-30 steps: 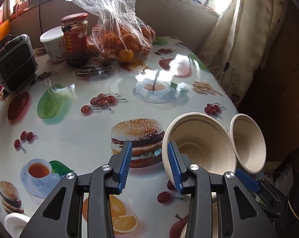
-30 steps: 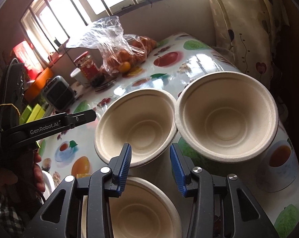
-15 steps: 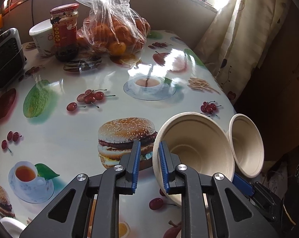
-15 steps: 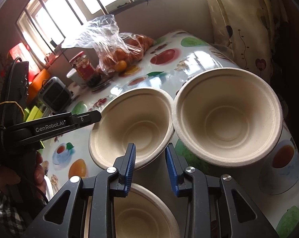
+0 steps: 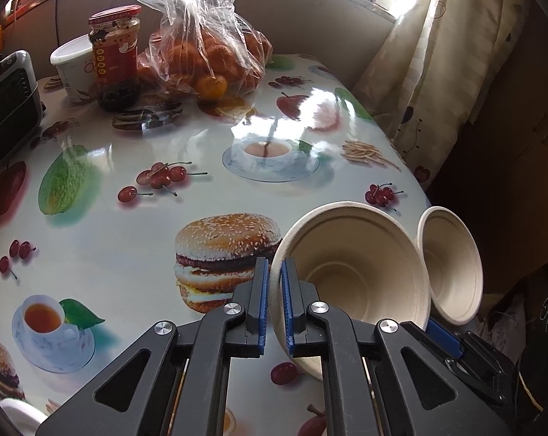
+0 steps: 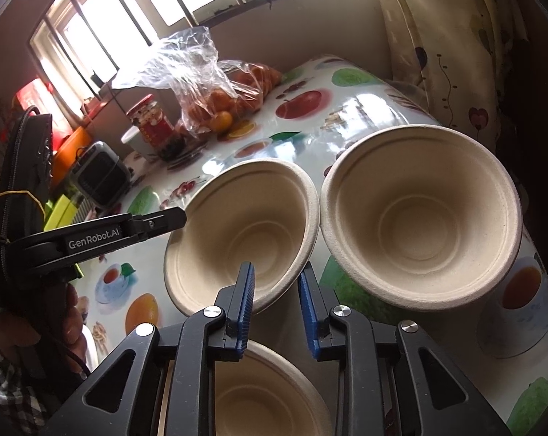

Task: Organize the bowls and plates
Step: 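Close the left tool on its bowl rim while the right tool closes on its bowl, then lift both held bowls and carry them over other tan bowls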

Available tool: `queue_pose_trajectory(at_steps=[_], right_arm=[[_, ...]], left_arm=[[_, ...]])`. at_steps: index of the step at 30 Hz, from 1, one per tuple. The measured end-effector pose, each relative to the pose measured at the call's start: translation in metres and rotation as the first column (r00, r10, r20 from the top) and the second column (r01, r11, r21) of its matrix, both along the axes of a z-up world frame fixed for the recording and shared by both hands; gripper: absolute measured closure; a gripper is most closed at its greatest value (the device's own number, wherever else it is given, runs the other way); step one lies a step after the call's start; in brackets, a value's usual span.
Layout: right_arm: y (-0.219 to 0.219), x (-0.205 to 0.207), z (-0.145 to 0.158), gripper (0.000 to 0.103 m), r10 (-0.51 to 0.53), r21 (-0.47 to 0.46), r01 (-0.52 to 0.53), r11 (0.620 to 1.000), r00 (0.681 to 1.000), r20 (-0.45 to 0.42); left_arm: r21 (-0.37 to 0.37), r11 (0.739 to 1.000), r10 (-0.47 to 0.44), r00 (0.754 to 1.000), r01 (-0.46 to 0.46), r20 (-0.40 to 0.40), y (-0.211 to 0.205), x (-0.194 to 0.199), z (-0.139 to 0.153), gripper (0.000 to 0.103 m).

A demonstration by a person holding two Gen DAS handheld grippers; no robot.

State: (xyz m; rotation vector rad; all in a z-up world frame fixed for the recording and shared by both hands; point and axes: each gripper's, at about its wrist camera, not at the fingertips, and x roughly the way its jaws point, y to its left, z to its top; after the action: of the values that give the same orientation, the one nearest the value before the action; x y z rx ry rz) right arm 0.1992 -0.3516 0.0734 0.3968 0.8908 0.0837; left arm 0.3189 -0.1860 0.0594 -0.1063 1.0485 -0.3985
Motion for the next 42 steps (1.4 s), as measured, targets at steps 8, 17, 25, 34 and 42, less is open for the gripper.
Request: queue_pose_trajectory(at_steps=[8, 17, 25, 34, 42], right_arm=[[0.003, 0.001, 0.0, 0.08, 0.01, 0.005, -0.01, 1.0, 1.0, 0.004], [0.006, -0.001, 0.005, 0.08, 0.025, 0.004, -0.025, 1.0, 1.0, 0.017], [0.01, -0.009, 0.017, 0.08, 0.026, 0.0, -0.026, 1.0, 0.999, 0.041], [0.012, -0.027, 0.034, 0.08, 0.025, -0.004, -0.025, 1.0, 0.996, 0.08], [0.013, -0.047, 0.047, 0.08, 0.024, -0.01, -0.023, 1.0, 0.993, 0.112]], left_arm=[[-0.005, 1.0, 0.013, 1.0, -0.013, -0.001, 0.003, -0.002, 0.002, 0.095], [-0.019, 0.999, 0.028, 1.0, -0.028, 0.01, 0.012, -0.008, 0.008, 0.095], [-0.034, 0.999, 0.03, 0.999, -0.029, 0.028, 0.018, -0.018, 0.018, 0.095], [-0.056, 0.998, 0.024, 0.998, -0.021, 0.05, 0.021, -0.034, 0.03, 0.095], [-0.075, 0.997, 0.007, 0.997, -0.002, 0.077, 0.022, -0.054, 0.042, 0.095]])
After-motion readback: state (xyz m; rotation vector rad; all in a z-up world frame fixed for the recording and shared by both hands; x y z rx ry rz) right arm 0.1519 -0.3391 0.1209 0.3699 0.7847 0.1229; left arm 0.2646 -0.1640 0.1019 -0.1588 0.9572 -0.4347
